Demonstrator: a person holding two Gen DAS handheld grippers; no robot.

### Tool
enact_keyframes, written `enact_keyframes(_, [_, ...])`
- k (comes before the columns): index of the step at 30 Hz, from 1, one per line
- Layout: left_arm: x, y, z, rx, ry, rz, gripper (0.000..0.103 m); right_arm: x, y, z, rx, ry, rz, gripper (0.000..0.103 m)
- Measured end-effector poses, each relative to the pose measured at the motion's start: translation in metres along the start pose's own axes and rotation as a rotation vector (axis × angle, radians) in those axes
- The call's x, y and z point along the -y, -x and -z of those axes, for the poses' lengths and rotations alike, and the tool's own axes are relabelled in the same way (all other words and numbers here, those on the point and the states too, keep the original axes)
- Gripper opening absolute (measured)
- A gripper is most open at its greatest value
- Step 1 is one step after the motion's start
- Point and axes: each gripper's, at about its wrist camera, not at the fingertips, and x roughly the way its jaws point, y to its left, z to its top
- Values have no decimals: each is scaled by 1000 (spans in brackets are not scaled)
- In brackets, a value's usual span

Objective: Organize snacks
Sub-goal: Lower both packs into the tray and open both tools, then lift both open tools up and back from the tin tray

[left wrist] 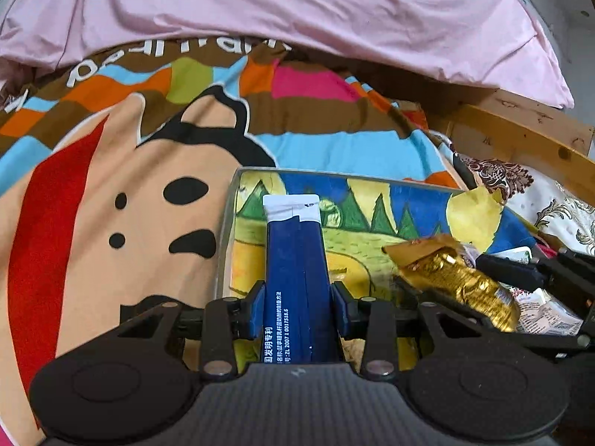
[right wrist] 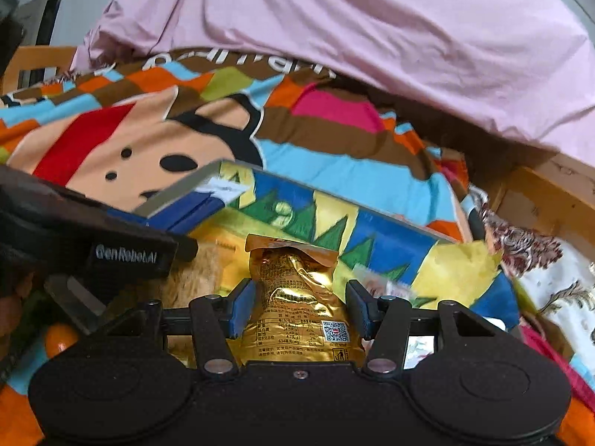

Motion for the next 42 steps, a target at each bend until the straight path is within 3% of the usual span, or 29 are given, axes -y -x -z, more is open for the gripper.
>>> enact_keyframes(7, [-4,-2,-2,-7,18,25,42,-2,-5,3,-37,10,-24,58])
enact_keyframes(9, [-6,-1,-3,-11,35,39,43,-2,-4,2,-44,3,-29,64])
enact_keyframes(13, [-9,2,-5,-20,58,62,56,1,3,0,-42,-20,-41,70])
enact_keyframes(19, [-7,15,-10,-6,66,56,64,14,32,-6,-6,-69,-24,78])
enact_keyframes(22, [-7,33,-17,32,90,55,75,25,52,-11,28,-107,-14,86])
enact_keyframes(26, [-5,65,-25,92,89,17,80,36,82,-14,78,-148,-16,102])
enact_keyframes(31, [3,103,-30,148,62,-34,95,46,123,-13,133,-186,-6,102])
enact_keyframes(37, [25,154,-25,246,9,-77,102,55,171,-5,196,-198,13,102])
enact_keyframes(42, [41,191,-11,290,-20,-92,102,63,211,6,227,-204,53,102])
